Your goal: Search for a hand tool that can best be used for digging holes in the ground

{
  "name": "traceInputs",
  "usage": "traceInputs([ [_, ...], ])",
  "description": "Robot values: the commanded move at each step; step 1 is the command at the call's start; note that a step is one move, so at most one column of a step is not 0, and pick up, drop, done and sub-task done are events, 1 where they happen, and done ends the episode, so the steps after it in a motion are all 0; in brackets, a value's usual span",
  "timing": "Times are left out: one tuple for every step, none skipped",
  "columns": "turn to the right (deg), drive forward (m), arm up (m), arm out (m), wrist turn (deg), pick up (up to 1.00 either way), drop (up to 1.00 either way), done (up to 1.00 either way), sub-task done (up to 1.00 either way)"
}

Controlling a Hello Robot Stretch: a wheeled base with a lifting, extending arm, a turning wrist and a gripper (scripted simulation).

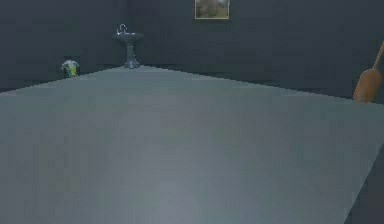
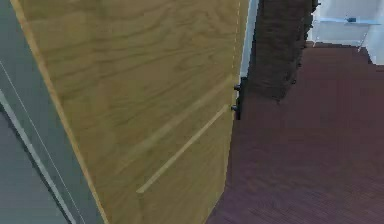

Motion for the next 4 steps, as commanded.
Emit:
traceInputs([
  [0.0, 0.85, 0.00, 0.00, 0.0, 0.00, 0.00, 0.00, 0.00],
  [39.0, 0.00, 0.00, 0.00, 0.0, 0.00, 0.00, 0.00, 0.00],
  [0.0, 1.00, 0.00, 0.00, 0.0, 0.00, 0.00, 0.00, 0.00],
  [3.0, 0.00, 0.00, 0.00, 0.0, 0.00, 0.00, 0.00, 0.00],
])
